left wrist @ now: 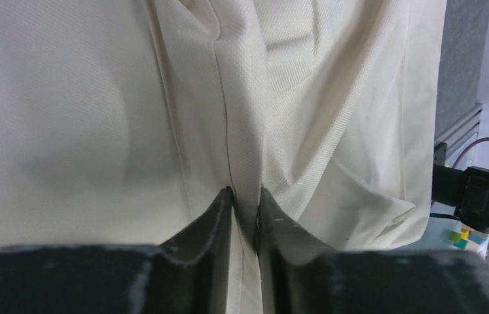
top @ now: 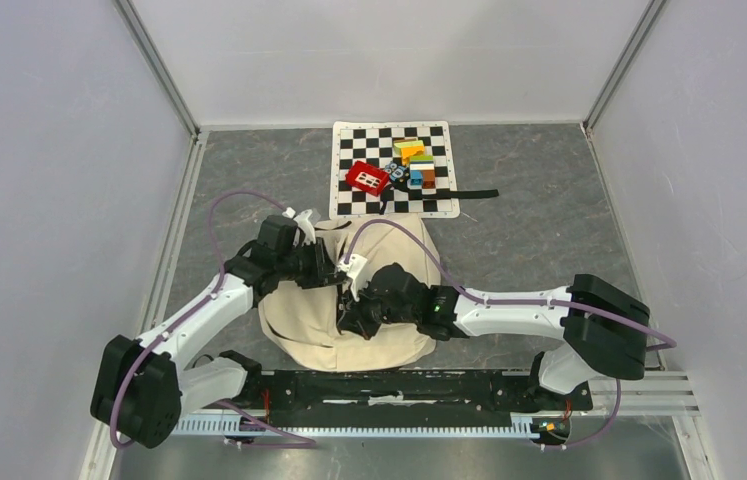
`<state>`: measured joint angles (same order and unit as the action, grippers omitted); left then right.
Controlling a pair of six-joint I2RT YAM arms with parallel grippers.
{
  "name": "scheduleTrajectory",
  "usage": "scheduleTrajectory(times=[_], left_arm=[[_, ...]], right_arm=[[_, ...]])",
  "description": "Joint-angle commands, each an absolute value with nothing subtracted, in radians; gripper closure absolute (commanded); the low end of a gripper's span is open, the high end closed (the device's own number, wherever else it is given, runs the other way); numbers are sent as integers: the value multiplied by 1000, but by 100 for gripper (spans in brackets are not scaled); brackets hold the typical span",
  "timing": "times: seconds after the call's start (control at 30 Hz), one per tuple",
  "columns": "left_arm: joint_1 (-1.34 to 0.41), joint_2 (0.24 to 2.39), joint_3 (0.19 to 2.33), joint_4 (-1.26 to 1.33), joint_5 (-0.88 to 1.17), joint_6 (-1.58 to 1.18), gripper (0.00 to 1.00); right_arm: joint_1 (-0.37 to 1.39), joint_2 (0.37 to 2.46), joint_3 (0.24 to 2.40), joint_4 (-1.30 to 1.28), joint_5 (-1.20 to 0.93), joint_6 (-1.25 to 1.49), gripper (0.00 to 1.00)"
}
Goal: Pack the student bag
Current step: Zip the student bag at the center of the board.
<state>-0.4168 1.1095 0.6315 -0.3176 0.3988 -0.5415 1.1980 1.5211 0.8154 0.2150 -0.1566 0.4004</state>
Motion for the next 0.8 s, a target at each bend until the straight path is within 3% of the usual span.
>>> scheduleTrajectory(times=[0.0, 0.13, 0.7, 0.73, 0.77], left_arm=[[-419, 1117, 647, -224, 399, -564, 83], [-418, 1116, 655, -215, 363, -564, 98], [-416, 1178, 729, -206, 298, -556, 98], [-416, 1185, 737, -205, 303, -556, 98], [-416, 1192, 748, -206, 310, -557, 98]], right_arm=[[1223, 1518, 851, 195, -216, 382, 100], [1247, 1502, 849, 177, -250, 367, 100], [1326, 1443, 841, 55, -295, 279, 100], [1325, 1439, 851, 48, -281, 275, 99], [1325, 1440, 867, 36, -264, 270, 92]])
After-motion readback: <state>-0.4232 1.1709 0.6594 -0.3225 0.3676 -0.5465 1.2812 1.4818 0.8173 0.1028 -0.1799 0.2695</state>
